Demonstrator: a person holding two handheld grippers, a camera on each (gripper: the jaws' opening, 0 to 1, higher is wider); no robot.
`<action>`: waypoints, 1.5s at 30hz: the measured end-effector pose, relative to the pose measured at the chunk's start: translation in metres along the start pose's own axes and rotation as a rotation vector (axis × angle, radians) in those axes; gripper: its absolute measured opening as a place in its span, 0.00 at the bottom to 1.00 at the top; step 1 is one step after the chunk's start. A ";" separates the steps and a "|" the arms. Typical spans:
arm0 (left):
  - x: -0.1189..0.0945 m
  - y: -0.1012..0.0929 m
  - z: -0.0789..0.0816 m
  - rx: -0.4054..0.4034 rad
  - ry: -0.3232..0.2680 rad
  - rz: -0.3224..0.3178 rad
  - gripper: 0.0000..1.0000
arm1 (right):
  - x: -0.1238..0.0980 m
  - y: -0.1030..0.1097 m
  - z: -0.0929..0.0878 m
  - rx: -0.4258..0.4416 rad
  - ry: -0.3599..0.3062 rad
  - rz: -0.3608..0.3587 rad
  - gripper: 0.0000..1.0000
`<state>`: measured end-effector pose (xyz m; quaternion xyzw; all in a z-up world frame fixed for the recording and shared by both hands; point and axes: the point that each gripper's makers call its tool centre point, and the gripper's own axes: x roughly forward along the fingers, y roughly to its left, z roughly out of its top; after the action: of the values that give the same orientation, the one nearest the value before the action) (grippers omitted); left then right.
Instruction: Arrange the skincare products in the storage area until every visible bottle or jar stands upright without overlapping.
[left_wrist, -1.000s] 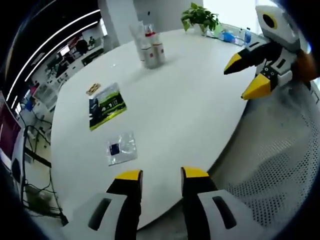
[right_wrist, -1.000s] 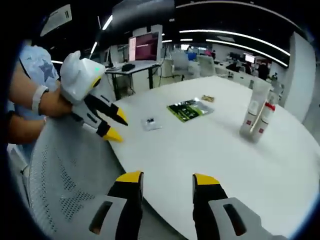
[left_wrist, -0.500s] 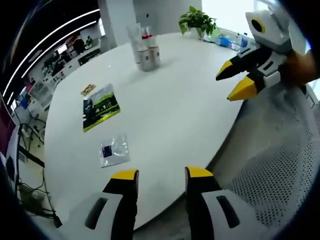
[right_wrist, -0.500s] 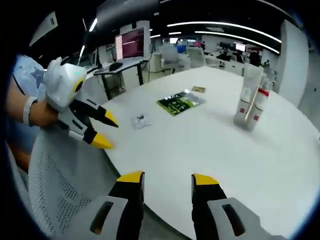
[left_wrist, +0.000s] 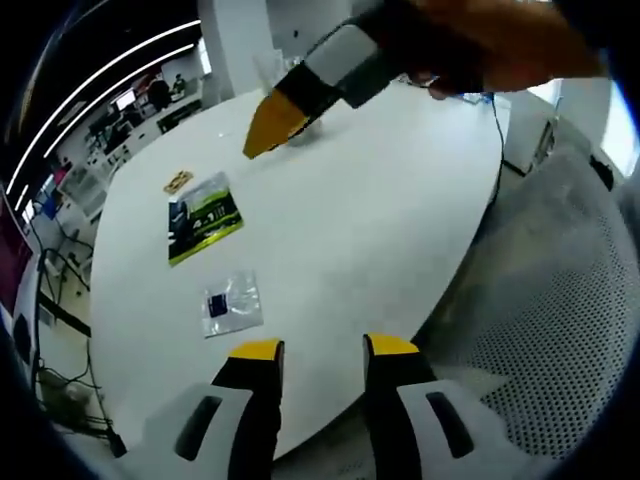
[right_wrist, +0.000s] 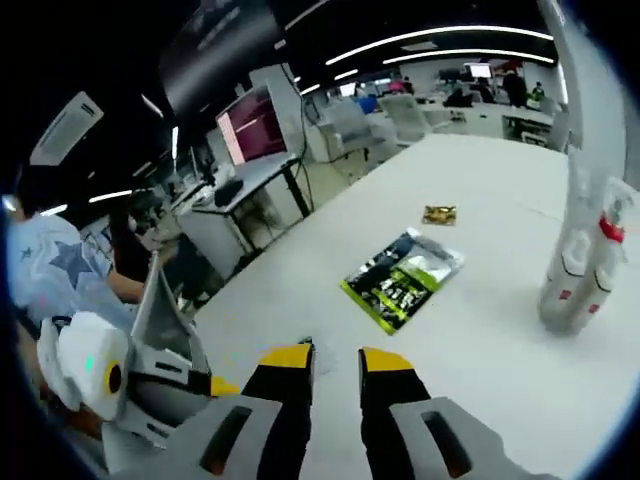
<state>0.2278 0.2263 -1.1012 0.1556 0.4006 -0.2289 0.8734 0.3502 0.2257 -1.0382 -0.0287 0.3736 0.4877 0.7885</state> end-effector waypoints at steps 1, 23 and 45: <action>0.000 0.000 0.000 -0.001 0.000 0.000 0.25 | 0.011 -0.003 0.008 0.014 0.003 -0.003 0.25; 0.002 -0.002 -0.004 0.006 -0.006 -0.014 0.22 | 0.130 -0.098 0.019 0.366 0.388 -0.448 0.99; 0.003 -0.002 -0.009 0.006 0.019 -0.024 0.19 | 0.156 -0.101 0.028 0.083 0.329 -0.483 0.87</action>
<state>0.2227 0.2279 -1.1097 0.1556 0.4100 -0.2393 0.8663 0.4834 0.3006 -1.1465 -0.1634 0.4983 0.2589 0.8111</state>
